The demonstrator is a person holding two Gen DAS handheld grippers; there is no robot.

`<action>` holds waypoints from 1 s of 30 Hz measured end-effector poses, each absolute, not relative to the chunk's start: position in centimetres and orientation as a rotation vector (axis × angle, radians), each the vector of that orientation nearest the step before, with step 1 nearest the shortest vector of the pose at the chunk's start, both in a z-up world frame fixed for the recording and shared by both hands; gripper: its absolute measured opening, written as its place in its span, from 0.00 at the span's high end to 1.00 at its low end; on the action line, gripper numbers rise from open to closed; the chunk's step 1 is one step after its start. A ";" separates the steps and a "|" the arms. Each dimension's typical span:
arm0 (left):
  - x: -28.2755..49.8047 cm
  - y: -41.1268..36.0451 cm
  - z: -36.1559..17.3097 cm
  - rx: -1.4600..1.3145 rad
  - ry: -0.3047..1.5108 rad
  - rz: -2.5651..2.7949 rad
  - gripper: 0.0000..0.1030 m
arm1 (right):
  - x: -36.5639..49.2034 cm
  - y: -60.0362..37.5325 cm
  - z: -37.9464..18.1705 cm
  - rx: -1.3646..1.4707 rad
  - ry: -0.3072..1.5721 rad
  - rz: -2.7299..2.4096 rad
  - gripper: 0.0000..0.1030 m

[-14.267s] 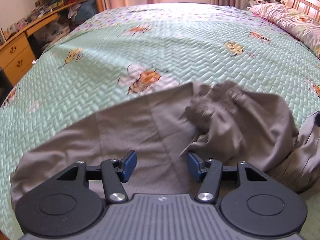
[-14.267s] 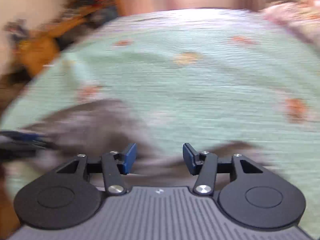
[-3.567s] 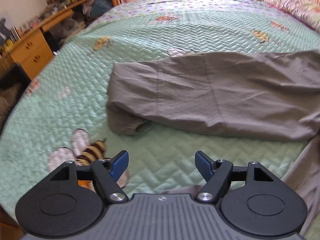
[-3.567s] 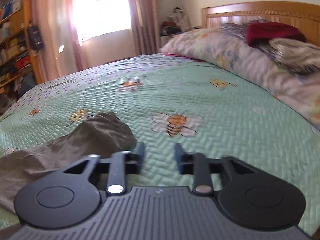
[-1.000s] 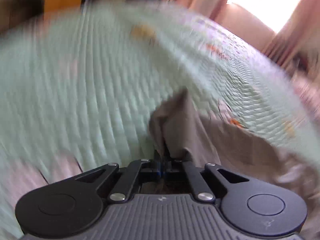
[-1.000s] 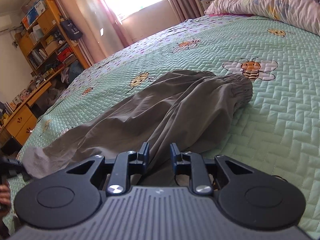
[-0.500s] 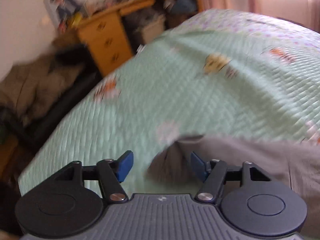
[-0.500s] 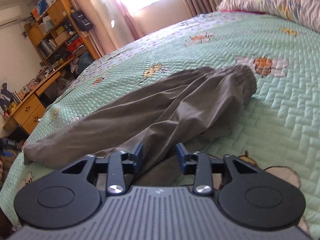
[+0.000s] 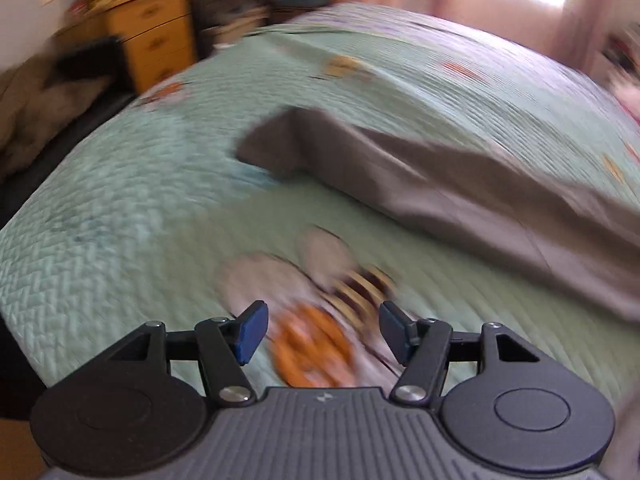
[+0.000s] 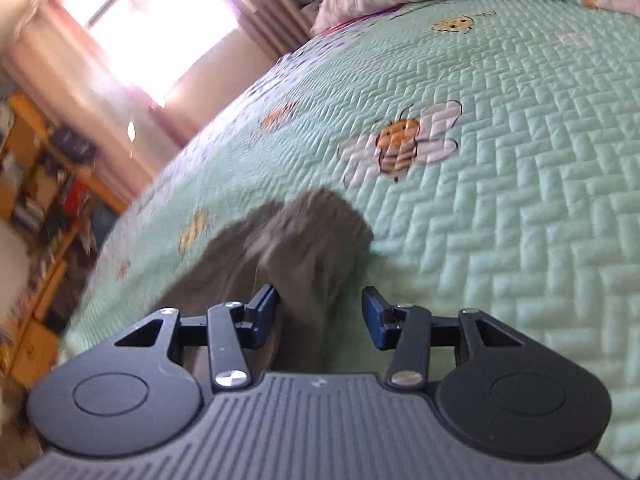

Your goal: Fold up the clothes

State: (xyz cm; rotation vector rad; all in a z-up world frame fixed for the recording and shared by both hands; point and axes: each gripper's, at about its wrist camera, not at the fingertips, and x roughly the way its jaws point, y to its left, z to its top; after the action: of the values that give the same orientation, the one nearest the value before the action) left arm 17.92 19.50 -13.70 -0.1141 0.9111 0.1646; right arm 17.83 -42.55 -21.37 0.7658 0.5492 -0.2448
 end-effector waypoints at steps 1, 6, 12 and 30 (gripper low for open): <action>17.5 18.4 -13.7 -0.107 0.913 0.140 0.37 | 18.9 -42.7 -21.4 0.757 0.568 -0.240 0.44; 15.3 13.1 -13.9 -0.070 0.919 0.015 0.35 | 21.6 -42.4 -22.3 0.813 0.612 -0.178 0.75; 14.1 10.2 -12.8 0.003 0.894 -0.028 0.35 | 16.7 -40.2 -15.8 0.572 0.515 -0.284 0.81; 6.3 8.2 -13.0 0.199 0.792 -0.178 0.31 | 5.7 -32.2 -16.6 0.427 0.549 -0.177 0.67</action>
State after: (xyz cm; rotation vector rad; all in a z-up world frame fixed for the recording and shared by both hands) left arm 6.34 8.18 -13.04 0.1994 0.7921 -0.1783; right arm 5.72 -32.23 -16.58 0.4269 0.5493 -0.1774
